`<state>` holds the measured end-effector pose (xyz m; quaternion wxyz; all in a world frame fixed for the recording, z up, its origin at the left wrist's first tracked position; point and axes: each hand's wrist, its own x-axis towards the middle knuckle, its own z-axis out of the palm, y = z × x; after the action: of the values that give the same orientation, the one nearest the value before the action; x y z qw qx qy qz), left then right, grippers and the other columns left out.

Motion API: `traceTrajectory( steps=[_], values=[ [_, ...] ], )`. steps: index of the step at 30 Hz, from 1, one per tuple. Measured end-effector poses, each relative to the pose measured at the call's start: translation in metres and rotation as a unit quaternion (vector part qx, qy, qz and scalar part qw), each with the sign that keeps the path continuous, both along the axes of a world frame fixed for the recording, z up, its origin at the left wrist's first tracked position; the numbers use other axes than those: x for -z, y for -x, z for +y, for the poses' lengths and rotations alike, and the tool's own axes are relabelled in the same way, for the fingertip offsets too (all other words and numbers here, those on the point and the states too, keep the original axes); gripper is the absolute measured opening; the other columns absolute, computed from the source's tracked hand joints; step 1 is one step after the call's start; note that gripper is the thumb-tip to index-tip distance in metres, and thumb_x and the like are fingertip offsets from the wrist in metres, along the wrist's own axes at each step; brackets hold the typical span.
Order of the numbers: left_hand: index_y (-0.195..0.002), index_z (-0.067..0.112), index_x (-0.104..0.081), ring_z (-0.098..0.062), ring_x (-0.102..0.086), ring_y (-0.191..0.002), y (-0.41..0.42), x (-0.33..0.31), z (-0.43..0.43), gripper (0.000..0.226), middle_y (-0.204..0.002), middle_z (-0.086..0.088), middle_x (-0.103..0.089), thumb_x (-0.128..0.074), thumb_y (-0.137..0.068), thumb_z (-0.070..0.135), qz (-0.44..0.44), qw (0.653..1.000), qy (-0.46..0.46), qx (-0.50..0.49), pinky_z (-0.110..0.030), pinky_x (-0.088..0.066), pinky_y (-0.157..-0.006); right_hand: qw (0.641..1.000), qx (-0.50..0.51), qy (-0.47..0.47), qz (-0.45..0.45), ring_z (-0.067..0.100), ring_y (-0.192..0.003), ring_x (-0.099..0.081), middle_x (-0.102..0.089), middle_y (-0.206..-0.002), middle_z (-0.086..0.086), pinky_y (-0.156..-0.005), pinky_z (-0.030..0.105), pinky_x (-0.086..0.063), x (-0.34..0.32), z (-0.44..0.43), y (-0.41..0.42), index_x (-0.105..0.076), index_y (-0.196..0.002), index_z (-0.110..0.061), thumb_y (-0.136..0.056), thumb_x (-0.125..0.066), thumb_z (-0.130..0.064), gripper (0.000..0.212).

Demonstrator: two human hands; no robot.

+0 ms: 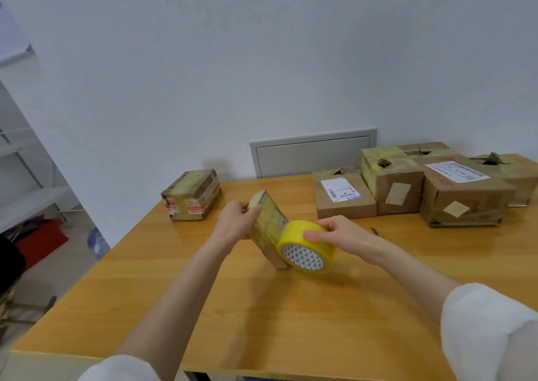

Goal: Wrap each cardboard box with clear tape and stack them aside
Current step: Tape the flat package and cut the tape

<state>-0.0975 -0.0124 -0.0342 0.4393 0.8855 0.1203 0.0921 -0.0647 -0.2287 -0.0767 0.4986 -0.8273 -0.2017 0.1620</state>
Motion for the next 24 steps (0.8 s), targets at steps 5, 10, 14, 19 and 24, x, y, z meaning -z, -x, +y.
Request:
traceTrajectory(
  steps=[5, 10, 14, 19, 24],
  values=[
    [-0.111, 0.005, -0.064, -0.023, -0.067, -0.087, 0.007, 0.016, 0.007, 0.027, -0.098, -0.012, -0.068, -0.052, -0.098, 0.025, -0.009, 0.979, 0.202, -0.027, -0.033, -0.059, -0.069, 0.998, -0.018, -0.048, -0.040, 0.008, -0.076, -0.064, -0.070, -0.080, -0.004, -0.079, 0.025, -0.046, -0.027, -0.016, -0.004, -0.069, -0.089, -0.009, -0.083, -0.063, -0.053, 0.045],
    [-0.115, 0.004, -0.063, -0.022, -0.068, -0.086, 0.009, 0.020, 0.002, 0.028, -0.099, -0.011, -0.069, -0.052, -0.098, 0.023, -0.037, 0.962, 0.270, -0.010, -0.036, -0.059, -0.074, 0.996, -0.024, -0.053, -0.074, 0.006, -0.066, -0.059, -0.065, -0.070, -0.006, -0.071, 0.024, -0.044, -0.042, -0.028, -0.008, -0.068, -0.081, -0.009, -0.089, -0.059, -0.044, 0.037],
    [-0.117, 0.009, -0.061, -0.019, -0.068, -0.090, 0.015, 0.022, 0.012, 0.025, -0.102, -0.007, -0.069, -0.052, -0.098, 0.022, -0.069, 0.966, 0.250, 0.003, -0.031, -0.059, -0.071, 0.985, 0.008, 0.092, -0.147, 0.012, -0.062, -0.051, -0.057, -0.064, 0.002, -0.060, 0.030, -0.038, -0.038, -0.049, -0.019, -0.064, -0.072, -0.011, -0.076, -0.066, -0.062, 0.051],
    [-0.114, 0.011, -0.064, -0.017, -0.069, -0.086, 0.019, 0.029, 0.014, 0.023, -0.097, -0.006, -0.072, -0.051, -0.098, 0.021, -0.067, 0.951, 0.303, 0.021, -0.032, -0.058, -0.072, 0.984, 0.017, 0.130, -0.119, 0.009, -0.077, -0.060, -0.062, -0.080, -0.008, -0.065, 0.020, -0.040, -0.027, -0.054, -0.012, -0.064, -0.080, -0.027, -0.086, -0.058, -0.056, 0.030],
    [-0.119, 0.008, -0.062, -0.018, -0.068, -0.087, 0.020, 0.027, 0.018, 0.027, -0.101, -0.008, -0.071, -0.052, -0.097, 0.021, -0.077, 0.944, 0.321, 0.023, -0.033, -0.059, -0.074, 0.971, 0.047, 0.176, -0.154, 0.013, -0.078, -0.061, -0.064, -0.082, -0.002, -0.070, 0.031, -0.048, -0.029, -0.048, -0.017, -0.066, -0.080, -0.025, -0.084, -0.058, -0.059, 0.035]
  ],
)
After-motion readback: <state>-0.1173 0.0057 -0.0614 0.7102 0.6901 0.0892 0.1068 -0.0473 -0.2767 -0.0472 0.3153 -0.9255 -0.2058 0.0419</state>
